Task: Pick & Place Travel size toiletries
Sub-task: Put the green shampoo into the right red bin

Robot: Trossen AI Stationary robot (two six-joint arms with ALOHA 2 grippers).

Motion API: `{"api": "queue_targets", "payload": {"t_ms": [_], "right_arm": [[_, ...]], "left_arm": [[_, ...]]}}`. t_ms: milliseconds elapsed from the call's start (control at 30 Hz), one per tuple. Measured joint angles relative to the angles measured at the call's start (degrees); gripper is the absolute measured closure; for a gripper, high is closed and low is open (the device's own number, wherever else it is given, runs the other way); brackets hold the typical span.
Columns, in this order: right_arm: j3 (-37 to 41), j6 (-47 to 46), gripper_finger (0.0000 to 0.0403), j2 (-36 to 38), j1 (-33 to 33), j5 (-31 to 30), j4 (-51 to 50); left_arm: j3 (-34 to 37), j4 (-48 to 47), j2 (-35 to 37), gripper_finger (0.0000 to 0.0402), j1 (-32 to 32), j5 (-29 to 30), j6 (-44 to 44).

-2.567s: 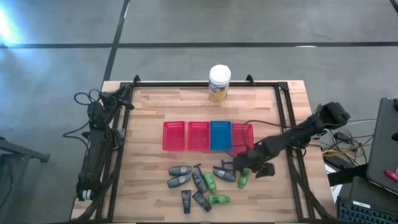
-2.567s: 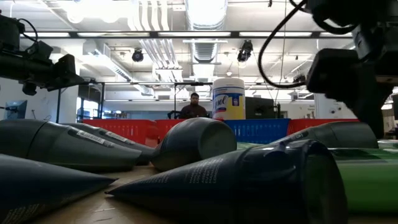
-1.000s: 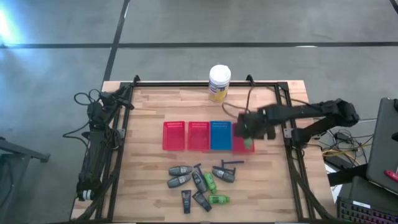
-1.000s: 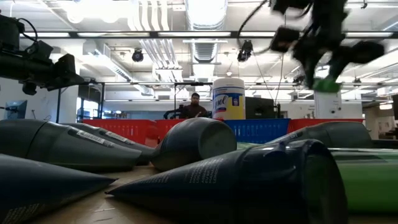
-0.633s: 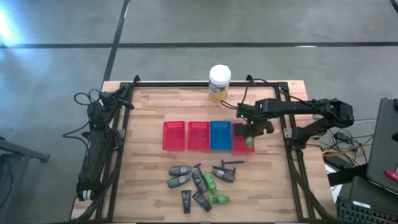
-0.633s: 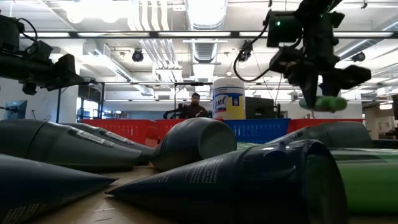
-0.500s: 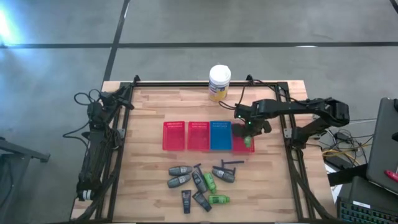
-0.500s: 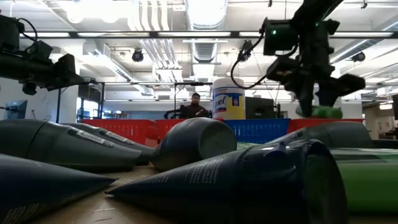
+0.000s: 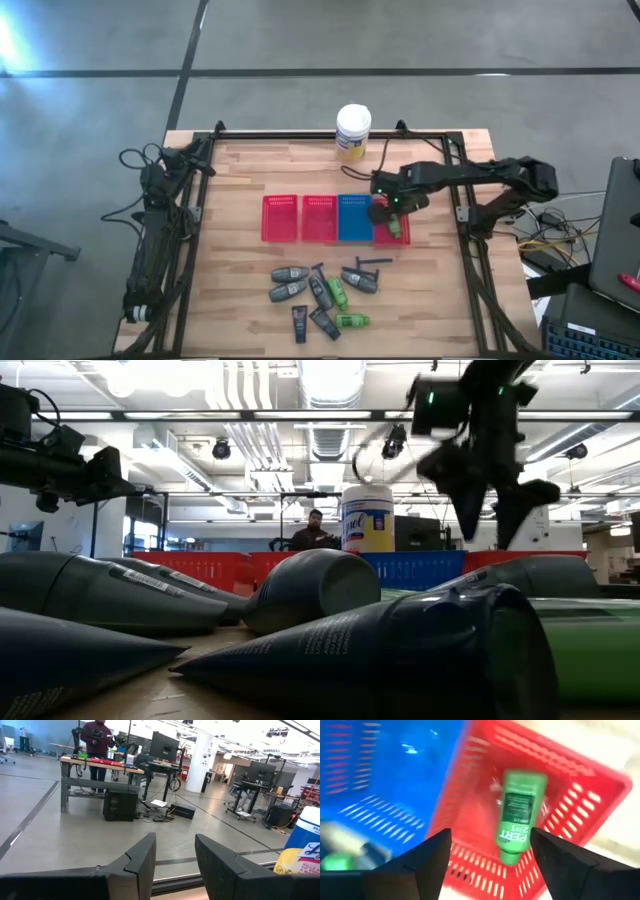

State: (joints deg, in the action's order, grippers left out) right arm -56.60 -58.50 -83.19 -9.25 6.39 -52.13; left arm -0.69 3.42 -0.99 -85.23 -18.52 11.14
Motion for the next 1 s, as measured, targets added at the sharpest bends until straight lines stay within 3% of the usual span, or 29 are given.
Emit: {"api": "queue_targets", "payload": {"t_ms": [133, 267, 500, 667, 867, 1000], "right_arm": [[-1.21, 12.53, 0.0113, 5.16, 5.97, -1.25, 3.81], [-1.12, 18.19, 0.0110, 6.06, 13.56, 0.41, 8.12], [-1.86, 6.29, 0.0127, -1.79, 20.51, 4.90, 13.65], [-9.86, 10.89, 0.0134, -9.96, 27.46, 6.85, 10.85], [-21.67, 26.57, 0.0137, -19.86, 37.29, -3.28, 0.01], [-25.88, 29.38, 0.0126, -24.18, 42.72, -11.64, -0.58]], "left_arm": [[0.01, -0.01, 0.00, 0.0259, 0.00, 0.04, 0.02], [0.00, 0.00, 0.00, 0.0259, 0.00, 0.01, 0.00], [0.00, -0.02, 0.00, 0.0259, 0.00, 0.04, 0.02], [0.00, 0.00, -0.11, 0.0259, 0.00, 0.00, -0.01], [0.00, 0.00, -0.17, 0.0259, 0.00, 0.02, 0.00], [0.00, -0.01, -0.17, 0.0259, 0.00, -0.01, -0.01]]}}
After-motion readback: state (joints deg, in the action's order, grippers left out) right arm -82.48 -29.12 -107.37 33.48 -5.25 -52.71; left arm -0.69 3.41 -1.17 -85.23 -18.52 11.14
